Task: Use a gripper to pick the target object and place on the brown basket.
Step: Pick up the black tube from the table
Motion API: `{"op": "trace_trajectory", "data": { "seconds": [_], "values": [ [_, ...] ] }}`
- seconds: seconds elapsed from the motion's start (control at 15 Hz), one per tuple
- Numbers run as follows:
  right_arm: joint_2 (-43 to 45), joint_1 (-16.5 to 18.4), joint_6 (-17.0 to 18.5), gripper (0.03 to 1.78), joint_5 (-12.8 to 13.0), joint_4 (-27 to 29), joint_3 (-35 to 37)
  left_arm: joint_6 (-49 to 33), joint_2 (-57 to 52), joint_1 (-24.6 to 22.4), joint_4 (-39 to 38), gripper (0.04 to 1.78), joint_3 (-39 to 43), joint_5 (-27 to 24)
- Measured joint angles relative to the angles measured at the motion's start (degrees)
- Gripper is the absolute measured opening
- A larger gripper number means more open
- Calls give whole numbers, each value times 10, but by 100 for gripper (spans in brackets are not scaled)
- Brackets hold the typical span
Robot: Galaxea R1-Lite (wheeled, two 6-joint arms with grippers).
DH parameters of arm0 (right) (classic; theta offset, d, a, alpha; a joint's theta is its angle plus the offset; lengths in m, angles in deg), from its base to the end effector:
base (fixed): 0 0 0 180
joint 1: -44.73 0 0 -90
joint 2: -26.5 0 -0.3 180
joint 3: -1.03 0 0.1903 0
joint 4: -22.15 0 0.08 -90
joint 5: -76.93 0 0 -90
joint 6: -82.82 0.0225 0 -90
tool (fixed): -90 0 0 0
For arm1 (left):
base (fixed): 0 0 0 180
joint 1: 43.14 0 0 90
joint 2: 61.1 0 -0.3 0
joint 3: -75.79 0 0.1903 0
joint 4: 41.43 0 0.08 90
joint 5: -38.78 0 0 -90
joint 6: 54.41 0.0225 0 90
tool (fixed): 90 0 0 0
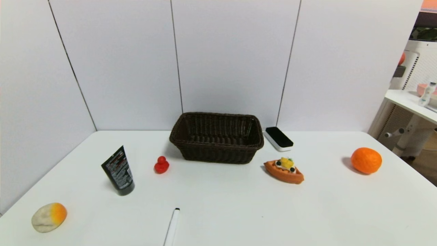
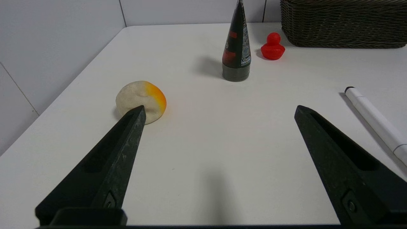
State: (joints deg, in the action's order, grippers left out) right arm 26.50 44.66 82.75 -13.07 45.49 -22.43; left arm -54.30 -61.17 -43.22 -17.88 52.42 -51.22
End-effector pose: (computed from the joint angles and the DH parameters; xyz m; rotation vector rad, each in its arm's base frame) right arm -0.0229 0.0000 0.0760 -0.0012 -0.0021 0.0012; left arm -0.0229 0.0000 0.0751 0.0019 0.0019 0.0014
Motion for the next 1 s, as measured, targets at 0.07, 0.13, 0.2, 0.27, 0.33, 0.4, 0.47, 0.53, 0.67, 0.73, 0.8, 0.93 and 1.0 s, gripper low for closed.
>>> {"op": "trace_trajectory", "data": {
  "seconds": [0.07, 0.13, 0.2, 0.27, 0.33, 0.4, 0.47, 0.53, 0.67, 0.73, 0.8, 0.93, 1.0],
  "values": [
    [0, 0, 0, 170, 0, 0, 0, 0, 0, 0, 0, 169, 0, 0],
    [0, 0, 0, 170, 0, 0, 0, 0, 0, 0, 0, 169, 0, 0],
    [0, 0, 0, 170, 0, 0, 0, 0, 0, 0, 0, 169, 0, 0],
    [0, 0, 0, 170, 0, 0, 0, 0, 0, 0, 0, 169, 0, 0],
    [0, 0, 0, 170, 0, 0, 0, 0, 0, 0, 0, 169, 0, 0],
    [0, 0, 0, 170, 0, 0, 0, 0, 0, 0, 0, 169, 0, 0],
    [0, 0, 0, 170, 0, 0, 0, -2, 0, 0, 0, 169, 0, 0],
    [0, 0, 0, 170, 0, 0, 0, -2, 0, 0, 0, 169, 0, 0],
    [0, 0, 0, 170, 0, 0, 0, -2, 0, 0, 0, 169, 0, 0],
    [0, 0, 0, 170, 0, 0, 0, 0, 0, 0, 0, 169, 0, 1],
    [0, 0, 0, 170, 0, 0, 0, 5, 0, 0, 0, 169, 0, 1],
    [0, 0, 0, 170, 0, -1, 0, 2, 9, 0, 0, 169, -7, 1],
    [0, 0, 0, 170, 0, 0, 0, 2, 25, 0, 2, 169, -16, 0]
  ]
}}
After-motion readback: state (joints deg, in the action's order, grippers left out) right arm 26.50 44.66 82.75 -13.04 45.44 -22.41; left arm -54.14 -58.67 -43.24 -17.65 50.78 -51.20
